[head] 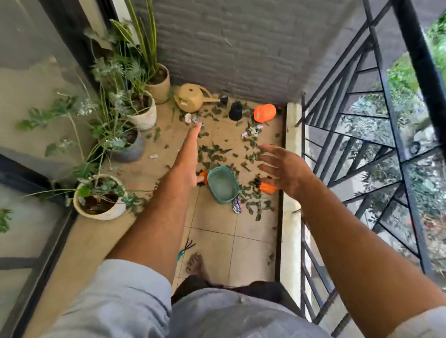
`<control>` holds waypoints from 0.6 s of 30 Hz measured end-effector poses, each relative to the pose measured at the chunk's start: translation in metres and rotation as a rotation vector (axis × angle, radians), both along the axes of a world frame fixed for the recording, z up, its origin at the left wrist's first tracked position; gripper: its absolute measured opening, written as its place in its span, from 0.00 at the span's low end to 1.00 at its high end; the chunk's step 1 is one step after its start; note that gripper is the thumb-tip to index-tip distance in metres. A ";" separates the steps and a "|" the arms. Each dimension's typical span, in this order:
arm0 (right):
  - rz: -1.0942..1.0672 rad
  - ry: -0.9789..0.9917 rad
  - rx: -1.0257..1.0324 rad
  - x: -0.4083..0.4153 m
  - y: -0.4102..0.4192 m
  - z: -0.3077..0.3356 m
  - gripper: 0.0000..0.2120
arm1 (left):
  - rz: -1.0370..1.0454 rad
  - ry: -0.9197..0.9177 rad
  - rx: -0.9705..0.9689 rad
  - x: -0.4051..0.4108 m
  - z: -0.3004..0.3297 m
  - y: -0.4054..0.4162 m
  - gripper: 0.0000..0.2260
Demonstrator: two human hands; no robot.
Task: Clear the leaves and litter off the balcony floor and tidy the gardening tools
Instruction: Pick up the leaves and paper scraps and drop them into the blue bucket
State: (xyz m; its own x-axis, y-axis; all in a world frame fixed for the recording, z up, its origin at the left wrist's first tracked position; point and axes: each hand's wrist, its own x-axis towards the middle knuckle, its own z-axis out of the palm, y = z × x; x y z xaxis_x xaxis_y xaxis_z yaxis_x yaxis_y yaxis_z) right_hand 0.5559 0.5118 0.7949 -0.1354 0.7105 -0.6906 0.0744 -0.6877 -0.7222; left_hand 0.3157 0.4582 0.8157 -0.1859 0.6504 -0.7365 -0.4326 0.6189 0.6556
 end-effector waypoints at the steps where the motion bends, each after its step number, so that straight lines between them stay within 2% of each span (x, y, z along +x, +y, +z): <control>1: -0.008 0.001 -0.013 0.005 0.006 -0.004 0.15 | -0.003 -0.006 -0.002 0.002 -0.004 0.008 0.41; 7: 0.007 -0.038 -0.062 0.027 0.039 -0.022 0.14 | 0.039 -0.009 -0.071 0.015 -0.025 0.032 0.39; 12: 0.116 -0.051 -0.091 0.031 0.073 -0.044 0.14 | 0.099 0.058 -0.127 0.024 -0.040 0.037 0.40; 16: 0.184 -0.056 -0.096 0.025 0.094 -0.078 0.14 | 0.146 0.080 -0.178 0.037 -0.070 0.040 0.38; 18: 0.227 -0.058 -0.094 0.022 0.102 -0.110 0.14 | 0.190 0.077 -0.246 0.042 -0.102 0.044 0.34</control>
State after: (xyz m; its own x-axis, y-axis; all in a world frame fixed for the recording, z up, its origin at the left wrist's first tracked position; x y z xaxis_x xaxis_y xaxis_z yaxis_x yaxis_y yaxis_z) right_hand 0.5775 0.6139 0.6849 -0.2422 0.5987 -0.7635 0.2746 -0.7124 -0.6458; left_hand 0.3575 0.5019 0.7142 -0.3484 0.4032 -0.8462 -0.5100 0.6759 0.5320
